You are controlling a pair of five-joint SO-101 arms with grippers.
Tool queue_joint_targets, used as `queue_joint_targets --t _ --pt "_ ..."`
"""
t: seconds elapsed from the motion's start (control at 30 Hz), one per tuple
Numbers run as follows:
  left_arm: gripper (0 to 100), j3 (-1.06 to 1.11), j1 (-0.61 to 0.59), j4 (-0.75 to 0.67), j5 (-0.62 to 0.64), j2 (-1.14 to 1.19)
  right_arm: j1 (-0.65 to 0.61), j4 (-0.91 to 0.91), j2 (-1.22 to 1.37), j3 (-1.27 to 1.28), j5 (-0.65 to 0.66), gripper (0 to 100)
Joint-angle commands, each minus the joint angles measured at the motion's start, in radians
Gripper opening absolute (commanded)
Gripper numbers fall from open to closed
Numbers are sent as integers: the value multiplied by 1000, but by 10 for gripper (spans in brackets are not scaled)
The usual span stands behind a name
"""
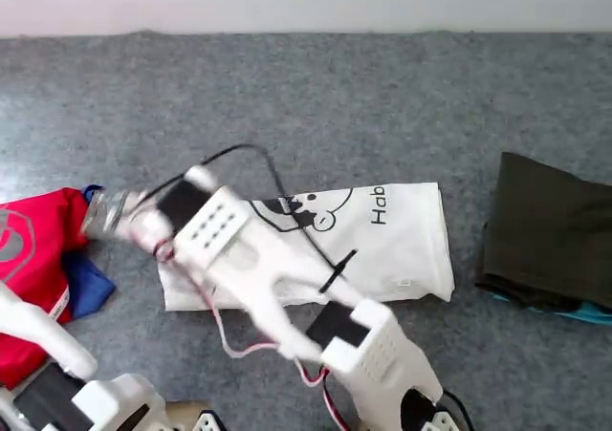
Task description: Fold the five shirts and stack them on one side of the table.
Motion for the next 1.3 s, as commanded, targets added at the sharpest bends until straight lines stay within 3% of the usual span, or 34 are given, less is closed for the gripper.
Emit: queue_joint_targets --t 0.0,0.3,0.5,0.7,0.9,1.1,1.27 --pt "152 -2 6 2 -11 -38 -13 -45 35 25 -38 9" --pt "152 -2 6 5 -11 -38 205 -263 174 -75 -46 14" --pt "152 -2 6 3 -11 -38 203 -186 170 -172 -51 14" --pt "152 -2 6 0 -11 -38 113 53 177 -285 -54 11" --pt "152 -2 8 -2 -11 -37 56 42 202 -252 -89 13" --pt "152 -2 8 -2 -11 -37 205 -113 355 -313 -17 14" --pt "152 -2 8 -2 -11 -37 282 -159 392 -542 11 15"
